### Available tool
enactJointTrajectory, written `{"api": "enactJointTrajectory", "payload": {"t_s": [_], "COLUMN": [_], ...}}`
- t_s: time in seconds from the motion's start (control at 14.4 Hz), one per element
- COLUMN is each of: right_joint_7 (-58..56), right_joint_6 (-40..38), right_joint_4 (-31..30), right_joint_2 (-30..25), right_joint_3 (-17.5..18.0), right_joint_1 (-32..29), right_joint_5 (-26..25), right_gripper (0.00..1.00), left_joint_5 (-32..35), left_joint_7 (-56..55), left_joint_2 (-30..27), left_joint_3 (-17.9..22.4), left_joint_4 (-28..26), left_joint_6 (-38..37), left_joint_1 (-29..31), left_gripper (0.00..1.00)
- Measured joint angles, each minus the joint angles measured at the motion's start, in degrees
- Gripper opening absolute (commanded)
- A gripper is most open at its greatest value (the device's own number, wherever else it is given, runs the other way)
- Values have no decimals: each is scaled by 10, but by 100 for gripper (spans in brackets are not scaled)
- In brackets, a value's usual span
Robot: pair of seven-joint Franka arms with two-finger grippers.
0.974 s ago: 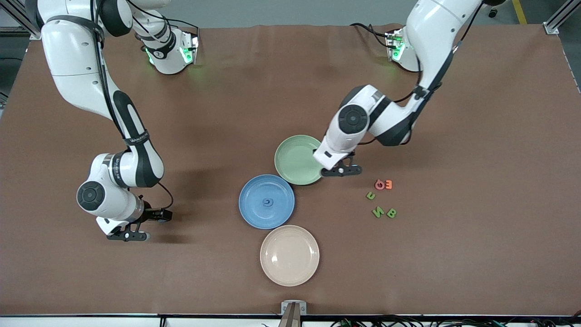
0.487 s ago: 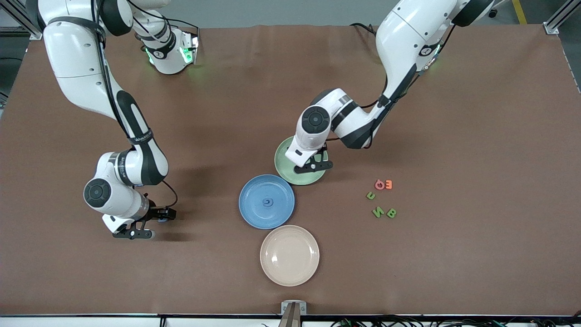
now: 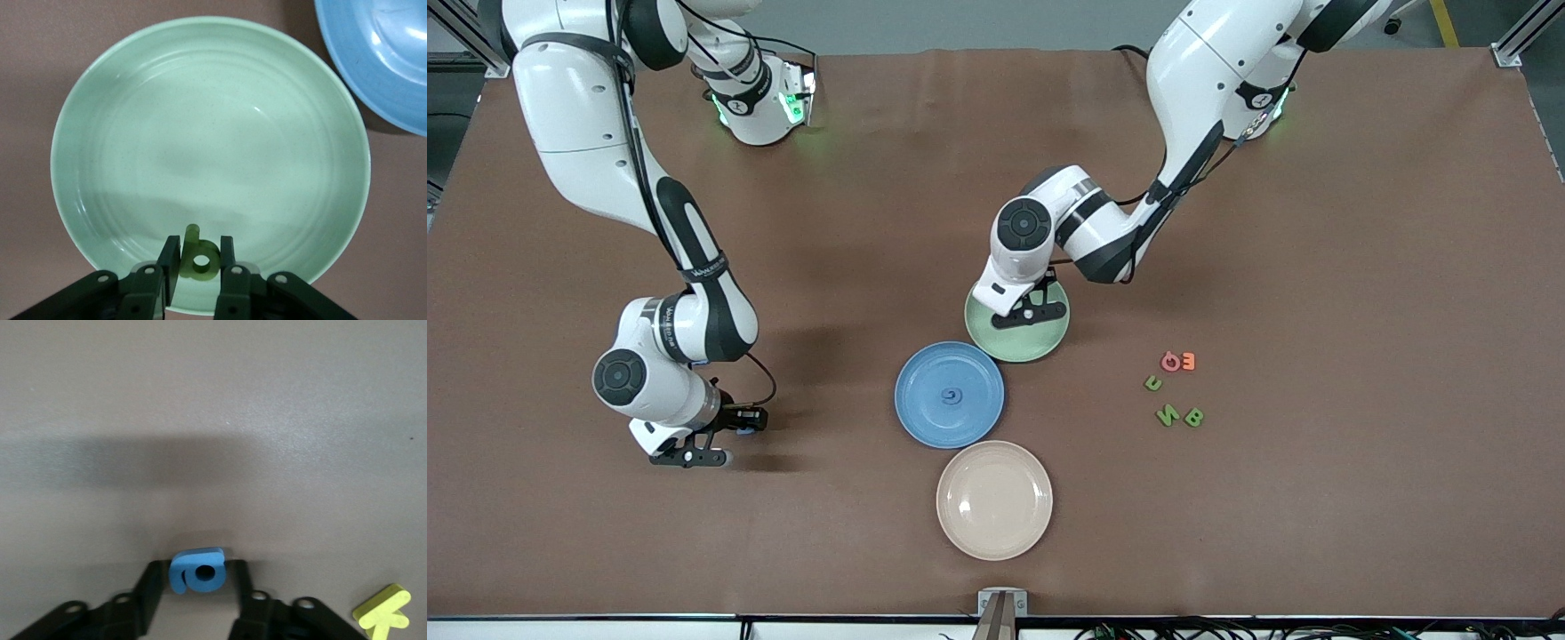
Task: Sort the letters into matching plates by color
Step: 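Drop a into blue plate with the right gripper while the left gripper withdraws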
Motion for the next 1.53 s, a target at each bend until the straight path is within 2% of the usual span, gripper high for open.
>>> {"api": "enactJointTrajectory", "payload": {"t_s": [0.07, 0.14, 0.35, 0.63, 0.9, 1.25, 1.53], "right_joint_7": [0, 0, 11, 93, 244, 441, 531], "right_joint_6": [0, 0, -5, -64, -72, -125, -123], "right_joint_4": [0, 0, 4, 42, 74, 137, 160], "right_joint_2": [-1, -1, -3, -12, -15, -11, 21], "right_joint_3": [0, 0, 7, 16, 34, 41, 41], "right_joint_1": [0, 0, 1, 24, 88, 178, 230], "right_joint_5": [0, 0, 0, 1, 22, 30, 30], "right_gripper": [10, 3, 1, 0, 0, 0, 0], "left_joint_5": [0, 0, 0, 10, 48, 67, 75], "left_joint_7": [0, 0, -1, 0, 34, 100, 133], "left_joint_2": [1, 1, 1, -8, -13, -14, -13], "left_joint_3": [0, 1, 2, 8, 9, 10, 11], "left_joint_4": [0, 0, 10, 20, 21, 21, 20], "left_joint_6": [0, 0, 0, 0, 0, 0, 0], "left_joint_1": [0, 0, 1, 25, 94, 165, 207], "left_gripper": [84, 97, 99, 99, 99, 98, 98]}}
